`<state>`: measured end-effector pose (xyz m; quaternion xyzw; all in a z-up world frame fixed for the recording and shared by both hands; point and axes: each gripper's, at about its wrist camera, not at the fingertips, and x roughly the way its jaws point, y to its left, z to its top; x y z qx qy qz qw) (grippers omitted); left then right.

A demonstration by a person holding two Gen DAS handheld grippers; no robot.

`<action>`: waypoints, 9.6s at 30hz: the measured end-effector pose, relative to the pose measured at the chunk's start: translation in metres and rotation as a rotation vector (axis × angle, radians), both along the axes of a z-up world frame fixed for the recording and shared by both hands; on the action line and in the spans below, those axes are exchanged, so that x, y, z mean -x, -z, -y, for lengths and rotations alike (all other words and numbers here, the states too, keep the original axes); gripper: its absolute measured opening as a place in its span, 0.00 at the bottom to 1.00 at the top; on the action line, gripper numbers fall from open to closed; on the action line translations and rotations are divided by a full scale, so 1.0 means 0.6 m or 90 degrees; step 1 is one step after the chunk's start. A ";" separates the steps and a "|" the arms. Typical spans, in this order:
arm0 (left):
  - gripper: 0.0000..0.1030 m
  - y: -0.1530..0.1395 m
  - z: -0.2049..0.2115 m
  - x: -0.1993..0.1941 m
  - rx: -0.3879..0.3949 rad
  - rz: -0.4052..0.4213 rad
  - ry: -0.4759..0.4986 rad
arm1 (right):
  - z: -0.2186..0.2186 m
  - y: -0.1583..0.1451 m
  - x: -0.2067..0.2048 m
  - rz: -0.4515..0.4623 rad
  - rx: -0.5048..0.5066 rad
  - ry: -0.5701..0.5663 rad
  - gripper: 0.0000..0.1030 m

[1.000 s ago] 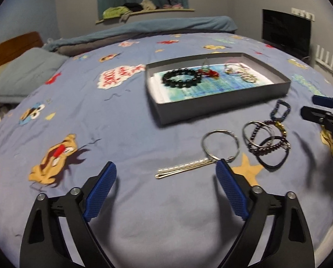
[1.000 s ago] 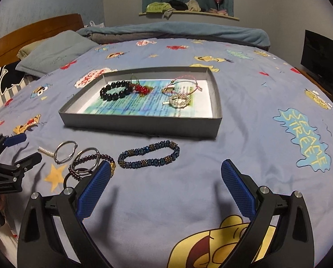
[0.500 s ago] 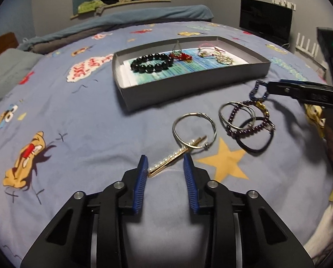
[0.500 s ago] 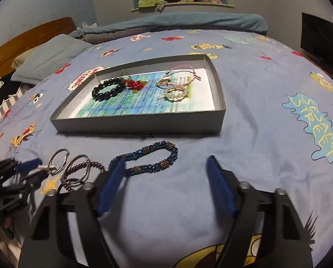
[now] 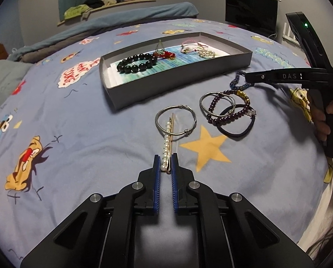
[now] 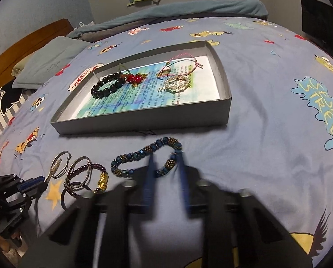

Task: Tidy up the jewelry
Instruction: 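Grasp the pearl hair clip with the left tool while the right tool grasps the blue beaded bracelet, then lift and carry both held pieces over the grey box with both tools, then open the right tool dropping the blue bracelet while the left tool releases the hair clip, then withdraw both open tools from the box toward the remaining jewelry, then grasp the silver bangle with the left tool while the right tool grasps the dark red bead bracelet, then lift and carry both held pieces over the grey box with both tools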

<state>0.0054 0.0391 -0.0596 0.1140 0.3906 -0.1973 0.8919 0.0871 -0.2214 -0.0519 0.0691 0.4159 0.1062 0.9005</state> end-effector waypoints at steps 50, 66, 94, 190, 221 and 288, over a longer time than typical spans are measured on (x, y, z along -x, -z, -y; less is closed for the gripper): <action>0.10 -0.075 0.163 -0.242 0.037 0.007 -0.013 | 0.007 -0.106 -0.106 0.144 0.012 0.012 0.07; 0.10 -0.029 0.171 -0.271 0.021 -0.031 -0.027 | -0.002 -0.038 -0.120 0.073 0.070 0.013 0.07; 0.19 -0.026 0.167 -0.274 0.037 -0.019 -0.035 | -0.010 -0.033 -0.117 0.075 0.076 0.006 0.15; 0.62 0.007 0.027 -0.073 0.063 0.008 -0.096 | -0.102 -0.023 0.069 0.107 0.113 -0.113 0.59; 0.45 -0.003 -0.021 -0.069 0.073 0.007 -0.100 | -0.191 -0.007 0.066 0.128 0.132 -0.208 0.45; 0.46 -0.002 0.041 -0.281 0.046 -0.037 -0.113 | -0.122 -0.002 -0.166 0.003 0.122 -0.111 0.45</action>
